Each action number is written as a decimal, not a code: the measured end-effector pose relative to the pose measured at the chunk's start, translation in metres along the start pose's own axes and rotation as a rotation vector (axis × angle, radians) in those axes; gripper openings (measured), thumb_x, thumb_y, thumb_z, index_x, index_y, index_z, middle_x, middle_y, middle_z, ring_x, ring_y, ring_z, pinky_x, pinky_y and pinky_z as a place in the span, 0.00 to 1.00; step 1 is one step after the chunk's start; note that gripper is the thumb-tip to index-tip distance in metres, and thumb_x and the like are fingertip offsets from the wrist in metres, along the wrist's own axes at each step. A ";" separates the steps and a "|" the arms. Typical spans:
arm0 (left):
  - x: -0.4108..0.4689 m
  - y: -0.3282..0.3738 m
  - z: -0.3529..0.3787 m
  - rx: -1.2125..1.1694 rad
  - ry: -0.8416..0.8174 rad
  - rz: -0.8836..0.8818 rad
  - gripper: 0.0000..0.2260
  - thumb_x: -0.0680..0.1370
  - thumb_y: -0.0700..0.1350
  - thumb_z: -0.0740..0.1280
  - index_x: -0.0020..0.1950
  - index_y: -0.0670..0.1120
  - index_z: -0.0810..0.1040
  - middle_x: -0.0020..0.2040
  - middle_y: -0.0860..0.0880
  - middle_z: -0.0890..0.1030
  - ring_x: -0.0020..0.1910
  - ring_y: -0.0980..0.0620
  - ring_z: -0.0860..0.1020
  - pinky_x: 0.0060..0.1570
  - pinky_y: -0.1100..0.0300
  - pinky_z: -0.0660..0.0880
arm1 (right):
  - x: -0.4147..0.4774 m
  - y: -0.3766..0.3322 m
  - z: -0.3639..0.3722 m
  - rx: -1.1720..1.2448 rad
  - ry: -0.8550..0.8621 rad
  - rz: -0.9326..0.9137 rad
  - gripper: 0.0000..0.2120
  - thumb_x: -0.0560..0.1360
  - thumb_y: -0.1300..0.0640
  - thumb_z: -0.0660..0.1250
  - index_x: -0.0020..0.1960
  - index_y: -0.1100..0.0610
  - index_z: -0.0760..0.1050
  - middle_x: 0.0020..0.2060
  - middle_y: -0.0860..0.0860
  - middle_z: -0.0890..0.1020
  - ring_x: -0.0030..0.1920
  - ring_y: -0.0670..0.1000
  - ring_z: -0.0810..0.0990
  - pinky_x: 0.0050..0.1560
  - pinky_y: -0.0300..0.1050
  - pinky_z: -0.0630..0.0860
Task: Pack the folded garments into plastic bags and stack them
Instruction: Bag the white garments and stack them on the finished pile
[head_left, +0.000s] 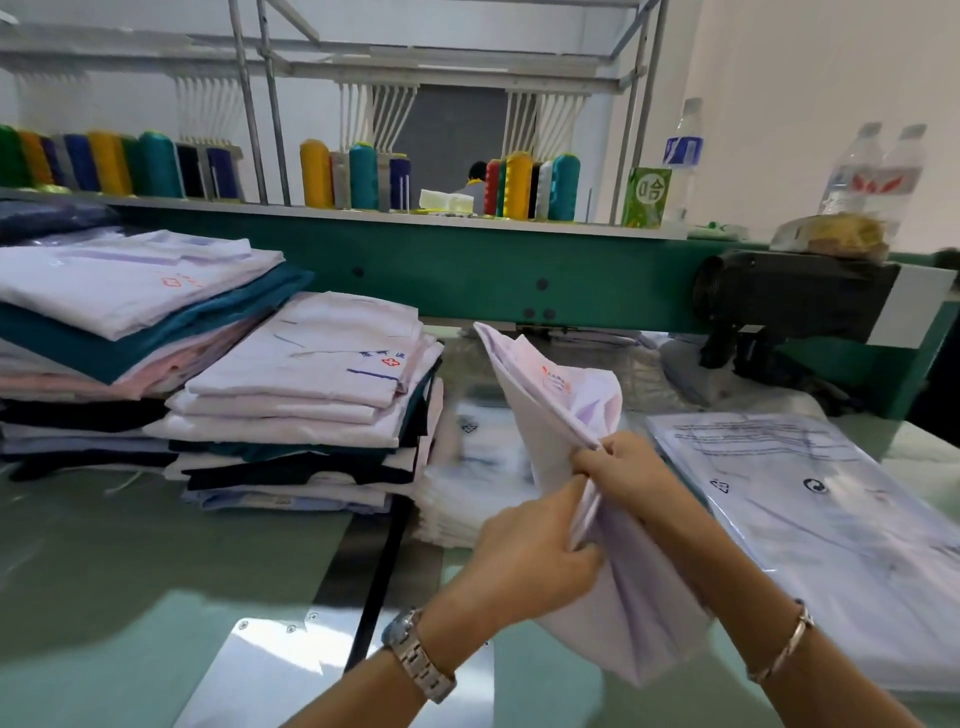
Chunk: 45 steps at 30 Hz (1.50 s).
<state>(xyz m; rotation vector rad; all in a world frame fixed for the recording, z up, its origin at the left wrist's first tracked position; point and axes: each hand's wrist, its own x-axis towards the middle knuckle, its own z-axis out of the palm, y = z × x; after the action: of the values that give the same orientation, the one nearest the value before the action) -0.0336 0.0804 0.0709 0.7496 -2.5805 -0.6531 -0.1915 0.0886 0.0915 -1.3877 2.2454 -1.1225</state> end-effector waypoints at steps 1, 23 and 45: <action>0.002 -0.001 0.001 -0.082 -0.035 -0.005 0.24 0.73 0.60 0.59 0.70 0.64 0.62 0.63 0.49 0.79 0.60 0.42 0.77 0.58 0.49 0.74 | 0.000 0.003 -0.005 -0.003 -0.003 0.009 0.12 0.72 0.62 0.65 0.30 0.62 0.75 0.29 0.57 0.74 0.35 0.54 0.73 0.39 0.47 0.69; 0.073 -0.151 -0.022 0.330 0.047 0.300 0.15 0.79 0.33 0.63 0.52 0.48 0.86 0.65 0.58 0.78 0.66 0.57 0.75 0.59 0.56 0.75 | -0.040 0.017 -0.067 0.120 -0.177 0.015 0.20 0.76 0.66 0.66 0.27 0.57 0.66 0.26 0.52 0.64 0.29 0.48 0.62 0.33 0.42 0.57; 0.084 -0.136 -0.022 0.422 0.318 0.193 0.20 0.75 0.36 0.66 0.68 0.42 0.72 0.43 0.48 0.78 0.34 0.53 0.66 0.27 0.65 0.60 | -0.098 0.025 -0.055 0.359 -0.560 -0.123 0.23 0.73 0.54 0.68 0.39 0.75 0.67 0.36 0.56 0.67 0.40 0.54 0.64 0.42 0.49 0.58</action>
<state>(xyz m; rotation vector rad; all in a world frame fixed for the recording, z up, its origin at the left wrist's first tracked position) -0.0347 -0.0770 0.0354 0.6502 -2.4679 0.0734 -0.1898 0.2038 0.0941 -1.4692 1.5087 -0.9578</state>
